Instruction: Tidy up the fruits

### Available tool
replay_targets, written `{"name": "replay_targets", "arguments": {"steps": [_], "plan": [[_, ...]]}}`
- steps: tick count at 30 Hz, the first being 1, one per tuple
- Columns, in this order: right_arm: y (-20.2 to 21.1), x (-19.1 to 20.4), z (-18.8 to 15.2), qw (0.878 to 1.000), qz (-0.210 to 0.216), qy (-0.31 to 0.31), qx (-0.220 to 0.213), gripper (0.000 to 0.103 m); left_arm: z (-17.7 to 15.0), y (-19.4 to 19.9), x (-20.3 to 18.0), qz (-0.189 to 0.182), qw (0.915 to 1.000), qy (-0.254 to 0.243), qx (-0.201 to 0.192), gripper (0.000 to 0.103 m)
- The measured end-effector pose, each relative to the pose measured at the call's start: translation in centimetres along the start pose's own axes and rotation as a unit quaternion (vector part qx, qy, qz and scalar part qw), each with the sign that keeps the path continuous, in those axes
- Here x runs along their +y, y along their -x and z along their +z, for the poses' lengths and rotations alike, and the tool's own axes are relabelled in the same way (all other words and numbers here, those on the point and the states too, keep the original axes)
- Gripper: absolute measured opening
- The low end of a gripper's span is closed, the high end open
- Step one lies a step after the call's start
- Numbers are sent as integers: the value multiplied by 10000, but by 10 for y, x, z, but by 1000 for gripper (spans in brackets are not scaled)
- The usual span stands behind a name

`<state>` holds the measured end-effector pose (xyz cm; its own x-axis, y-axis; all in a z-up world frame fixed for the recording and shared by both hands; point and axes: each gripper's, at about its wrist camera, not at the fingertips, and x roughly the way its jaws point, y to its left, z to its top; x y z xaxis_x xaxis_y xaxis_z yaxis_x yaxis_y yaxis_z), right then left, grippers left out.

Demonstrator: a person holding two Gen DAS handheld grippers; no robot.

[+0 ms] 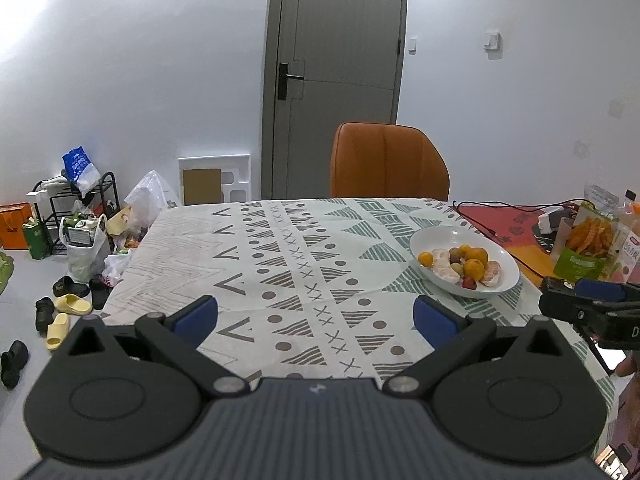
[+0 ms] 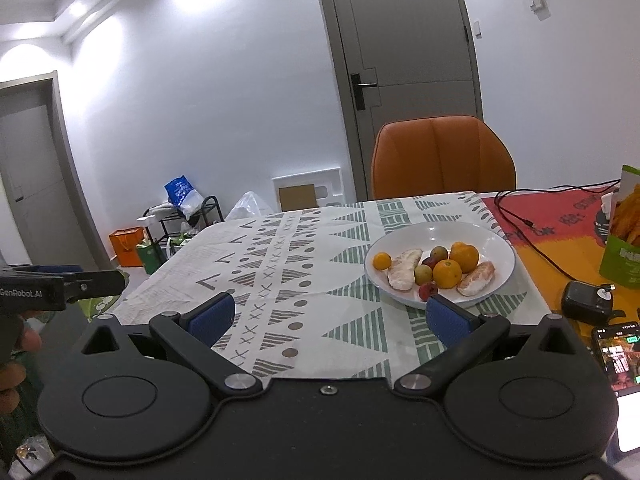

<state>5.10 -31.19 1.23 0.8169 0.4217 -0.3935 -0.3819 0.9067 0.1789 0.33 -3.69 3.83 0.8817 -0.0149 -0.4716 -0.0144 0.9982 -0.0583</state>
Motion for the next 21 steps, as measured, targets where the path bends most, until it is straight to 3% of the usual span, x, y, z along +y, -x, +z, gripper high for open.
{"name": "replay_targets", "arguments": {"steps": [21], "plan": [[19,19,-12,9998,-113,162,15,103,-18,26,10,123,9999,29,6,103]]}}
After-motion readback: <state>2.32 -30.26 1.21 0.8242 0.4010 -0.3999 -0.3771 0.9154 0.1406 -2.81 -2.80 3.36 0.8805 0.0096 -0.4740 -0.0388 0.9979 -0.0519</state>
